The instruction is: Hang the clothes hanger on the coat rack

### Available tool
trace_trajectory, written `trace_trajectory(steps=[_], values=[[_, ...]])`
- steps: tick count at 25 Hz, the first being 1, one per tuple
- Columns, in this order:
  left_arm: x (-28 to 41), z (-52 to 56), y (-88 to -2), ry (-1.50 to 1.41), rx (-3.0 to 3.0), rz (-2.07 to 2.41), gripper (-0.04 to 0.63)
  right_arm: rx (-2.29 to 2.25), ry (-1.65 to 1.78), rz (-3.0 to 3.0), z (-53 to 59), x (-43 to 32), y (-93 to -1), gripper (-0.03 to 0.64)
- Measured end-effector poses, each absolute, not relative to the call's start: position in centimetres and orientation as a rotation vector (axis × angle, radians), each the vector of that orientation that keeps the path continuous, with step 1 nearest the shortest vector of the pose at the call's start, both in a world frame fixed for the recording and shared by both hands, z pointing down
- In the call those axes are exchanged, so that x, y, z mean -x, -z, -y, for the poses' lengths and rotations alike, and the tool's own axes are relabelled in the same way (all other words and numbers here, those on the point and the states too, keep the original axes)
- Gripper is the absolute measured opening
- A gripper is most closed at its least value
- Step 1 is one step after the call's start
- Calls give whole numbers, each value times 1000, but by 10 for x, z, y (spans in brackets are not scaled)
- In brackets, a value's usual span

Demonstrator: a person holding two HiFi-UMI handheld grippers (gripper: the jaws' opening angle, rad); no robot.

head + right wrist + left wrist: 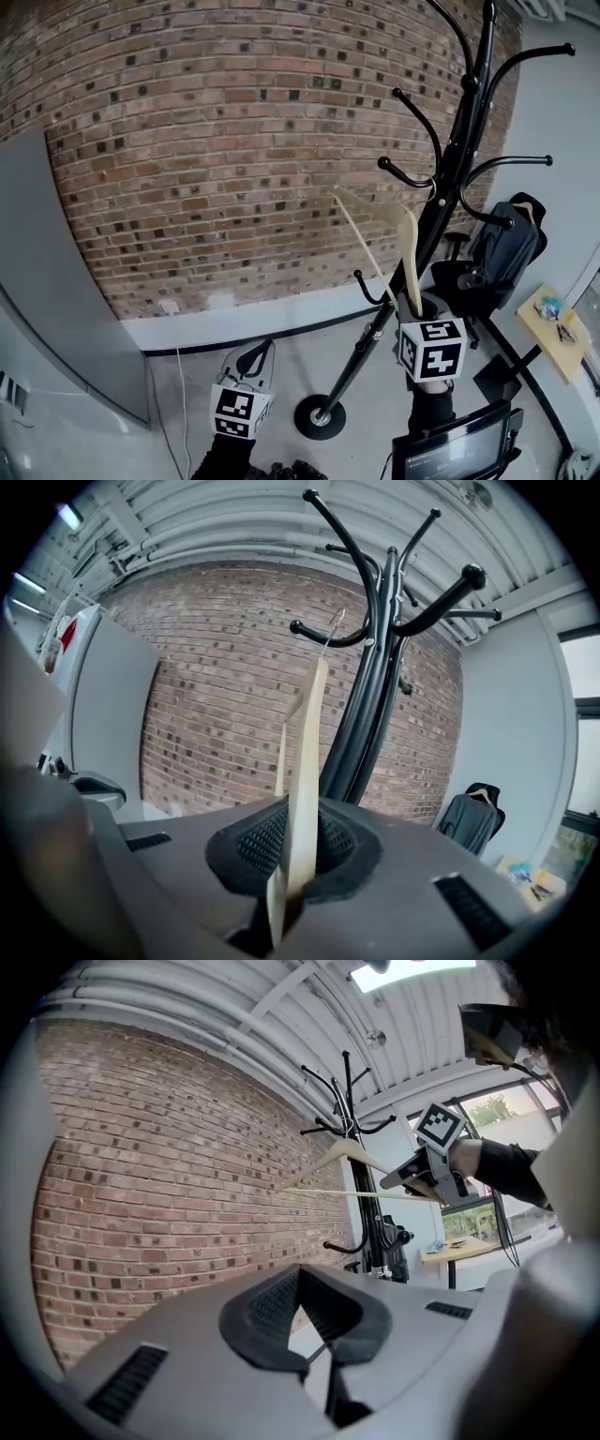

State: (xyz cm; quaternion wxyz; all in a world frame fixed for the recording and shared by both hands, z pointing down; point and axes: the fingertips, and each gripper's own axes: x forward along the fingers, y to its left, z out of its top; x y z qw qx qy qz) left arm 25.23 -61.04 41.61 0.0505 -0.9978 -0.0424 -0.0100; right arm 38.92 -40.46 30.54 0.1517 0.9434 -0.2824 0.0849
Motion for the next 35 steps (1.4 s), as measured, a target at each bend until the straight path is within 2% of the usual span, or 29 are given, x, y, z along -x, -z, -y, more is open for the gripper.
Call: trace_trajectory(steps=[11,23,26,30,35], values=[[-262,612,-424,58,3049,155,8,-2700,-333,802,413,-409,-325,28],[-266,608,-424,62,3041,158,8,-2718,-193,825,413,-412,-318,35],[-266,606,-426,64,3037,159,8,-2727,-120,861,414,-408,-310,102],[-268,600,-425,60,3033,169,8,-2733,-49,920,414,-400,-300,158],[-269,589,-423,52,3028,189,8,-2761,47,967,398,-381,-285,170]])
